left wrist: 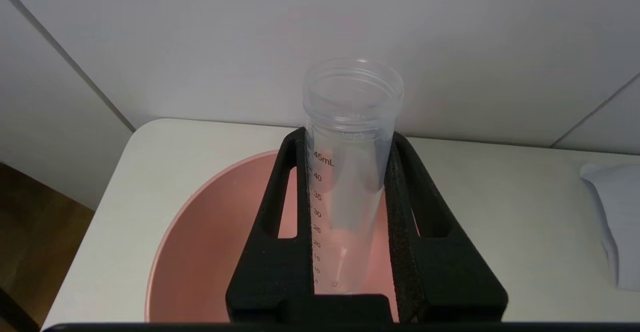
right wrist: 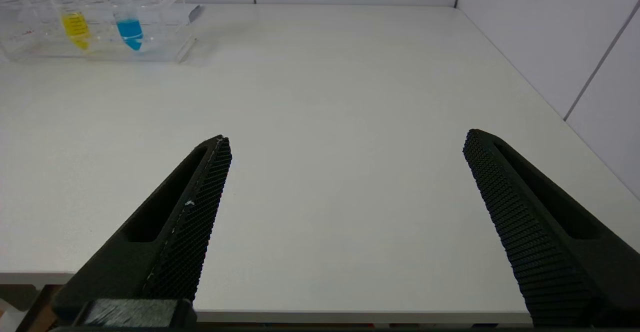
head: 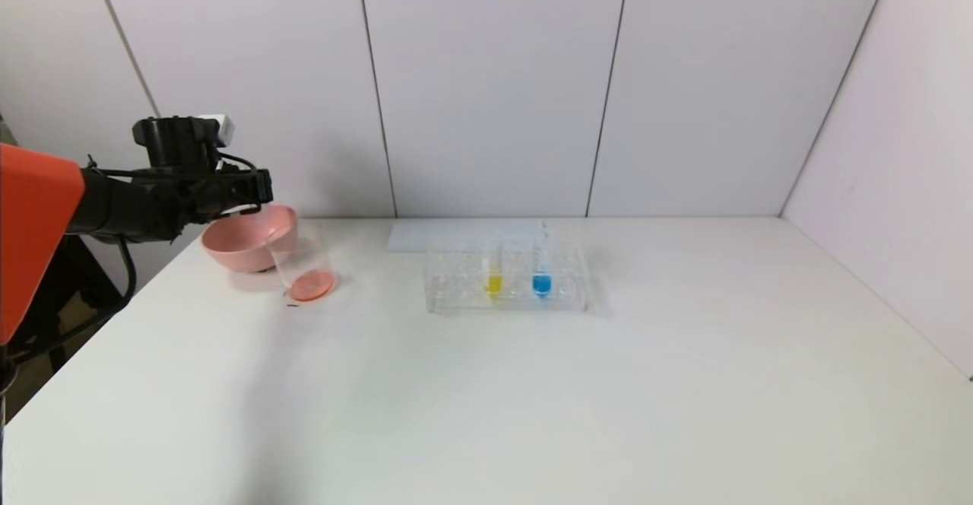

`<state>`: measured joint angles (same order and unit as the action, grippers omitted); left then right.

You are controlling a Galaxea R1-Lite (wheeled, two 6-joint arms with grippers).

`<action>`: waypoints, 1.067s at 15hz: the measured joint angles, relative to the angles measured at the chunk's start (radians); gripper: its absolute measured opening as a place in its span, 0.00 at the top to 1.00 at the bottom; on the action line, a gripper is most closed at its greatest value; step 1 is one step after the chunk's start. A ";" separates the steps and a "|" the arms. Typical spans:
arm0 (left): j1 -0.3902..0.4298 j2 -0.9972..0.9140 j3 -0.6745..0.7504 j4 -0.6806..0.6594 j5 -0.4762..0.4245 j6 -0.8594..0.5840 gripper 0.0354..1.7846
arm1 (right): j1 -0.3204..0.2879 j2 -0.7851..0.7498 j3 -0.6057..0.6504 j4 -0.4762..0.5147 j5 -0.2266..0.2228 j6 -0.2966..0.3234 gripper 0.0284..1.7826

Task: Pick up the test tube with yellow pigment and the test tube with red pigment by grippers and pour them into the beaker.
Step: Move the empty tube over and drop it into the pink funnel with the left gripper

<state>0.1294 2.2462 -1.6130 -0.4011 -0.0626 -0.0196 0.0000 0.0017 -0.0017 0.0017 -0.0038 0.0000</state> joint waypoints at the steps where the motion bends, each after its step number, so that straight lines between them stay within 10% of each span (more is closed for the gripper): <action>1: 0.002 0.007 -0.004 0.000 0.000 0.000 0.77 | 0.000 0.000 0.000 0.000 0.000 0.000 0.05; 16: 0.042 0.032 -0.022 0.013 -0.007 0.007 0.77 | 0.000 0.000 0.000 0.000 0.000 0.000 0.05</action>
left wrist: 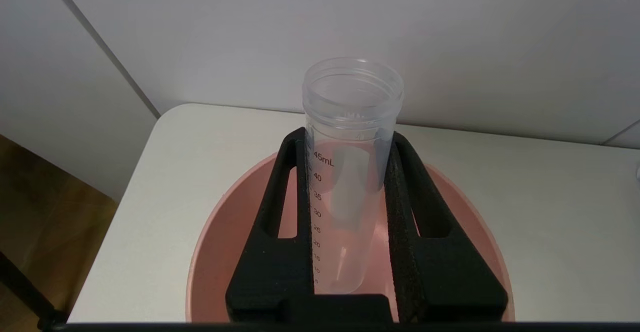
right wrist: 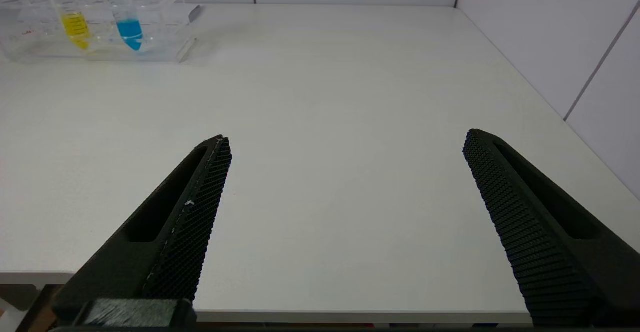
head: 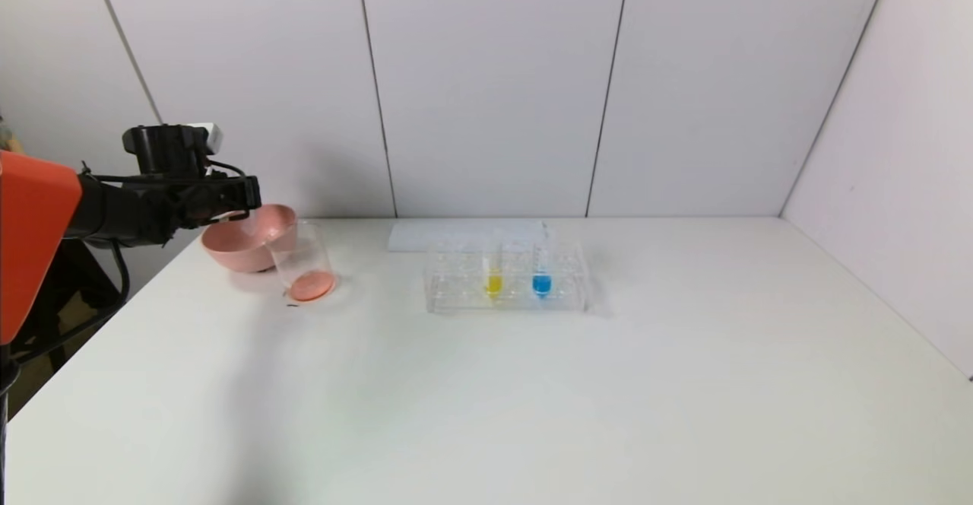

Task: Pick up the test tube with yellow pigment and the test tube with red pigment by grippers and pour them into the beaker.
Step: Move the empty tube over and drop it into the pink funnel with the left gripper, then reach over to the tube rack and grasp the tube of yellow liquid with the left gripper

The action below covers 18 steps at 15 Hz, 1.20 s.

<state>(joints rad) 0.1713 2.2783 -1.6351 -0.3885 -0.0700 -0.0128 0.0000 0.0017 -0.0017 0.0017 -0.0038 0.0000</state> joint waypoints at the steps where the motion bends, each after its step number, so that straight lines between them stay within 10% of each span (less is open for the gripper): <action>1: 0.003 0.000 0.000 0.000 -0.001 0.001 0.77 | 0.000 0.000 0.000 0.000 0.000 0.000 0.05; 8: 0.019 0.007 -0.004 0.015 -0.011 0.017 0.70 | 0.000 0.000 0.000 0.000 0.000 0.000 0.05; 18: 0.025 -0.017 0.012 0.006 -0.014 0.019 0.02 | 0.000 0.000 0.000 0.000 0.000 0.000 0.05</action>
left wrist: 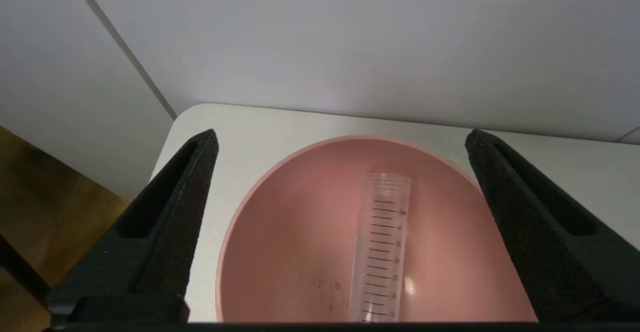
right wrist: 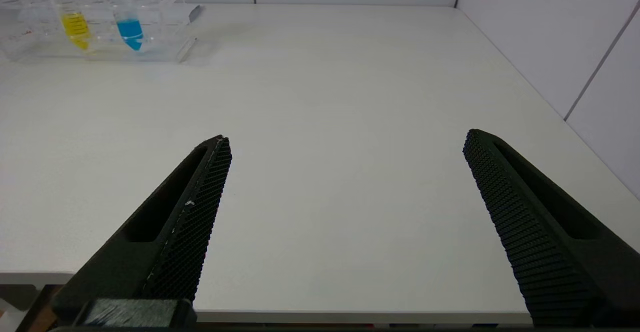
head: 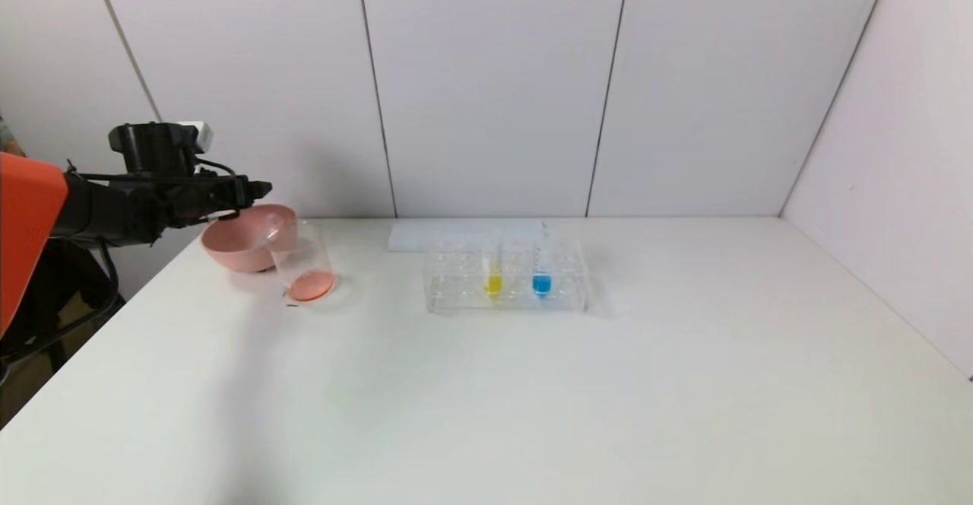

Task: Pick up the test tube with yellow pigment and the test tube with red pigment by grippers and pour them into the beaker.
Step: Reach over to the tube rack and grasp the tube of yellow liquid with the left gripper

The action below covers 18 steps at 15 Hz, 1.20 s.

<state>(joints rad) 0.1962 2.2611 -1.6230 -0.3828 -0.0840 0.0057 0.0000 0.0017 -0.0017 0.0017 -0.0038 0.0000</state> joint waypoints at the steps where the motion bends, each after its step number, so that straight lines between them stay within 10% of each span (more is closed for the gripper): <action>1: 0.000 -0.017 0.012 0.000 0.000 0.000 0.01 | 0.000 0.000 0.000 0.000 0.000 0.000 0.05; 18: -0.192 -0.671 0.608 -0.001 0.012 -0.008 0.01 | 0.000 0.000 0.000 0.000 0.000 0.000 0.05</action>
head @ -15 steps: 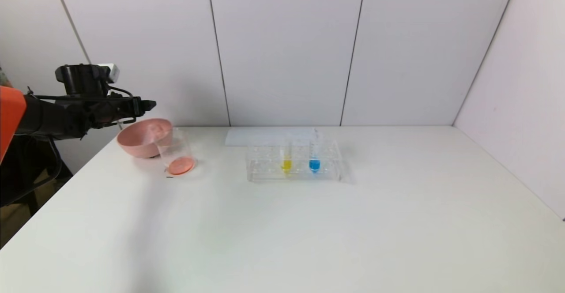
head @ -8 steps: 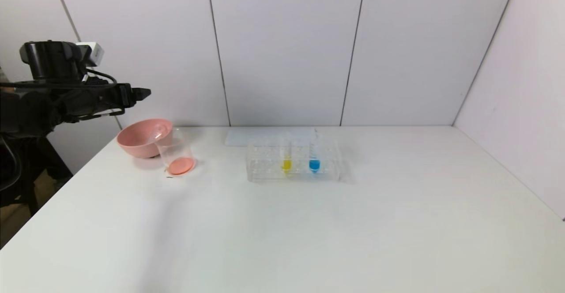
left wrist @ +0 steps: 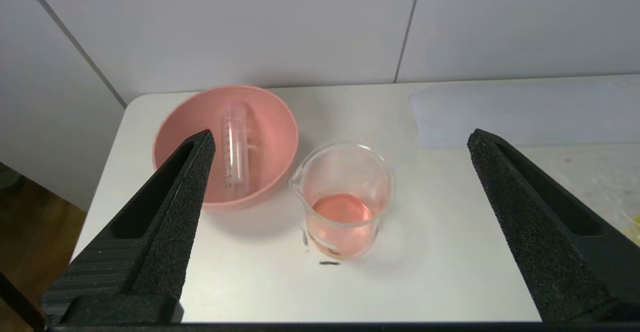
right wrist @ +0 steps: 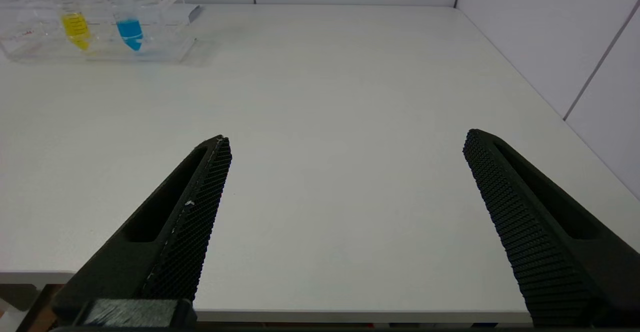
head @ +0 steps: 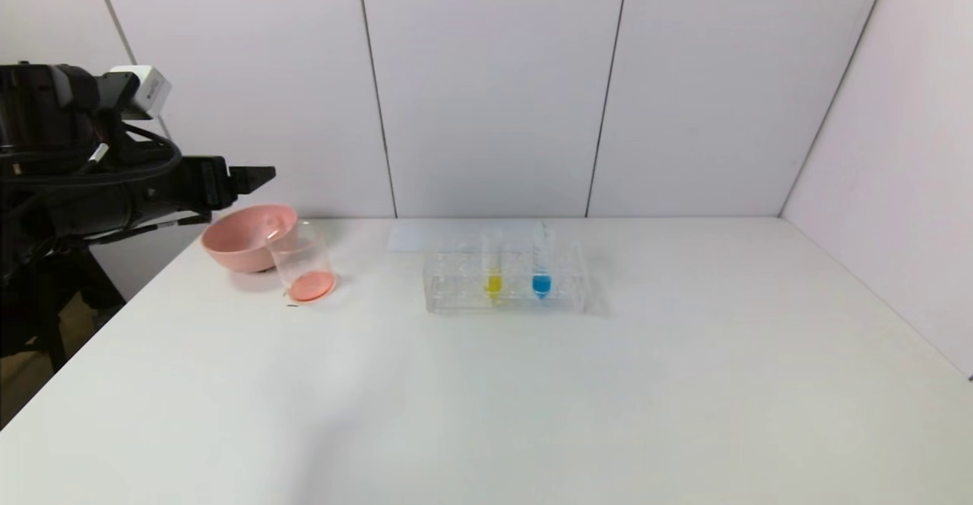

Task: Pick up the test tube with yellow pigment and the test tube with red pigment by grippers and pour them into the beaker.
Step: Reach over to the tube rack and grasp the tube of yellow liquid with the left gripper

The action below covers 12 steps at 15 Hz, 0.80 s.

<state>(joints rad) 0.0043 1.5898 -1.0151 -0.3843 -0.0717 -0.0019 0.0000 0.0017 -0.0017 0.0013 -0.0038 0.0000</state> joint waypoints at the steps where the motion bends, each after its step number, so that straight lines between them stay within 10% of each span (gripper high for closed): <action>1: -0.013 -0.032 0.038 0.000 0.000 -0.002 0.01 | 0.000 0.000 0.000 0.000 0.000 0.000 0.05; 12: -0.151 -0.256 0.374 -0.204 -0.106 -0.001 0.01 | 0.000 0.000 0.000 0.000 0.000 0.000 0.05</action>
<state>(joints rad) -0.1470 1.3340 -0.6411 -0.5883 -0.1779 -0.0032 0.0000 0.0017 -0.0017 0.0017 -0.0036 0.0000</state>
